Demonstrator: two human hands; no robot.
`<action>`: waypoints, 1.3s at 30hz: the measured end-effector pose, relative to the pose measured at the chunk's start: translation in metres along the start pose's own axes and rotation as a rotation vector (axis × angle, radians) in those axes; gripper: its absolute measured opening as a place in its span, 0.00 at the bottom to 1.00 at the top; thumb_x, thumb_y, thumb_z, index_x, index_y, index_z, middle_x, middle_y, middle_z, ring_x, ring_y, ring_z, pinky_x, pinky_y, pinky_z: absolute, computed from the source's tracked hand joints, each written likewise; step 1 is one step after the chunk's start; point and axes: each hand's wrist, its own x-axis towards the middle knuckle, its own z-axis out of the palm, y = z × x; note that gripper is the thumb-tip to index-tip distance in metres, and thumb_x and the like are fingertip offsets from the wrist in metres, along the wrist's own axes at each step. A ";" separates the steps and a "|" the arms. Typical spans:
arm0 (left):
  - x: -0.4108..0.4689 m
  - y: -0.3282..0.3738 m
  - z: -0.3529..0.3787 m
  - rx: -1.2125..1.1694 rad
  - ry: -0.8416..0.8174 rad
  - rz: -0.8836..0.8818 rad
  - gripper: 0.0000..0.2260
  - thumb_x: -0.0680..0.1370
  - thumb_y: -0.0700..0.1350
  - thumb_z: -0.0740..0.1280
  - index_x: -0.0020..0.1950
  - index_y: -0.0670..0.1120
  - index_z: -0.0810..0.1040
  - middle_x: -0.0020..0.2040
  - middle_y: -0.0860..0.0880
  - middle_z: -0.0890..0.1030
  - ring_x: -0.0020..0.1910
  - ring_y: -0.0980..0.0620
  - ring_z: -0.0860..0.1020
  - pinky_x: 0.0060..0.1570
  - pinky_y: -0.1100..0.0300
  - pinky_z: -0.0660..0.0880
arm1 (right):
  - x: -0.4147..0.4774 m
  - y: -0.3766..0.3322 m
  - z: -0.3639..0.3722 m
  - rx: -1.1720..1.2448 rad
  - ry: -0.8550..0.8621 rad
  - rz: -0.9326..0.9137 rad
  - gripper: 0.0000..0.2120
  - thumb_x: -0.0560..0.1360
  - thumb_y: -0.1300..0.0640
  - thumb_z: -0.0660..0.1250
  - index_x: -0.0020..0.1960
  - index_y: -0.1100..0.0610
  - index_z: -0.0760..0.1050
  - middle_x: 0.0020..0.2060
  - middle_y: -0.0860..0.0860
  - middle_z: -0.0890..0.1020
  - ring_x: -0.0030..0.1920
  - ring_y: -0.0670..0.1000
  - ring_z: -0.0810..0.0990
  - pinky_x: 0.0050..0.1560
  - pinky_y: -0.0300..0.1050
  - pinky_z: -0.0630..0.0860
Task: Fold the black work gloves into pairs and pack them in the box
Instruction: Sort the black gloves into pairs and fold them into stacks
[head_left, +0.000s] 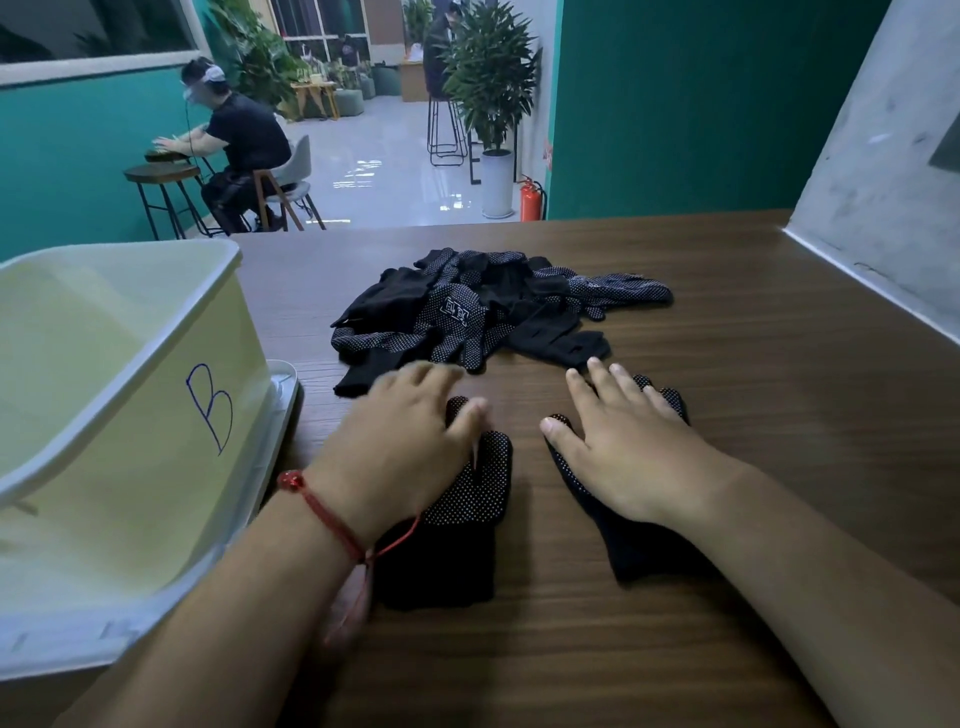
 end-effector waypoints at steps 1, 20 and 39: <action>0.005 -0.007 -0.004 -0.017 0.090 -0.019 0.23 0.83 0.63 0.59 0.73 0.53 0.75 0.71 0.47 0.75 0.72 0.42 0.71 0.74 0.47 0.67 | 0.000 0.000 0.000 -0.007 0.010 -0.002 0.37 0.86 0.34 0.43 0.88 0.51 0.40 0.87 0.51 0.38 0.86 0.52 0.36 0.85 0.56 0.40; 0.024 -0.043 -0.009 0.008 0.370 -0.125 0.11 0.77 0.38 0.69 0.59 0.42 0.81 0.57 0.41 0.82 0.57 0.36 0.79 0.57 0.47 0.74 | -0.001 -0.006 0.000 0.034 0.210 -0.132 0.34 0.85 0.34 0.50 0.86 0.48 0.54 0.87 0.48 0.54 0.87 0.51 0.45 0.86 0.56 0.43; -0.016 0.030 -0.006 -0.381 0.457 0.464 0.08 0.80 0.39 0.73 0.58 0.47 0.82 0.53 0.59 0.84 0.53 0.57 0.82 0.56 0.59 0.78 | -0.011 -0.034 -0.014 1.856 -0.620 -0.267 0.40 0.84 0.30 0.48 0.78 0.60 0.72 0.73 0.61 0.78 0.76 0.59 0.75 0.81 0.60 0.65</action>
